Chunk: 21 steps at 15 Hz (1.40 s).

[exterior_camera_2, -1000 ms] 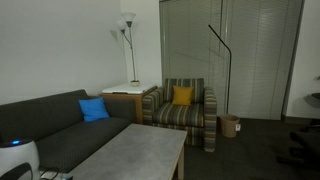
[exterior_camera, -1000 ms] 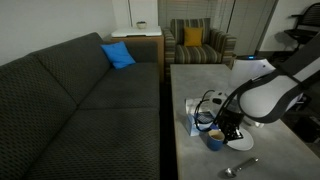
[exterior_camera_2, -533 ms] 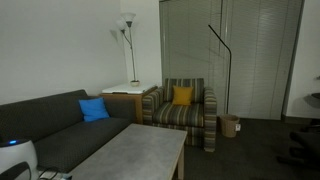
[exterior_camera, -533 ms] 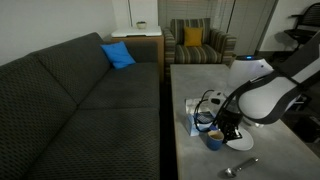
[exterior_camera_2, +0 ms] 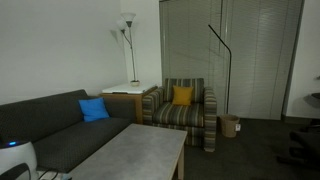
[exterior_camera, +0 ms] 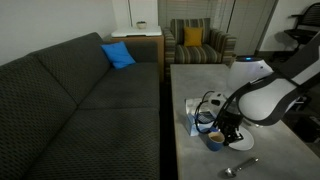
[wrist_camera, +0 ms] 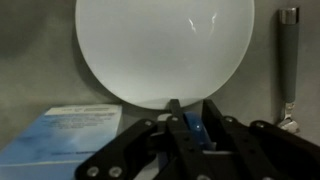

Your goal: Remove the blue mug from the white plate and place it on the table

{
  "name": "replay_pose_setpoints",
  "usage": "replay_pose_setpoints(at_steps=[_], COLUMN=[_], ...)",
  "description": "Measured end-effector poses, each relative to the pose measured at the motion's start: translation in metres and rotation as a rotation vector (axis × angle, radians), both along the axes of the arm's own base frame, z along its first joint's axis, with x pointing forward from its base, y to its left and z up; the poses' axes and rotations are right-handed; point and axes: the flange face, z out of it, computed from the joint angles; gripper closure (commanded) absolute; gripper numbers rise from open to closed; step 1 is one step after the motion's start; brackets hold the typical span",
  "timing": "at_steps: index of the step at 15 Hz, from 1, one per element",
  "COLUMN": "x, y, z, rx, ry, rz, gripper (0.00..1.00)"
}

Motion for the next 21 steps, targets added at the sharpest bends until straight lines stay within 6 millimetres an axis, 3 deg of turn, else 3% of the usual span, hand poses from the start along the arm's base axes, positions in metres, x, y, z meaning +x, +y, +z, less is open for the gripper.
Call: replay_pose_setpoints(at_steps=[5,6,21], x=[-0.002,-0.002,0.009], y=[0.0,-0.001,-0.016], z=[-0.003,-0.003,0.002], rx=[-0.006,-0.008,-0.031], ry=[0.004,0.004,0.0], rz=[-0.02,-0.025,-0.057], gripper=[0.04,0.01,0.0])
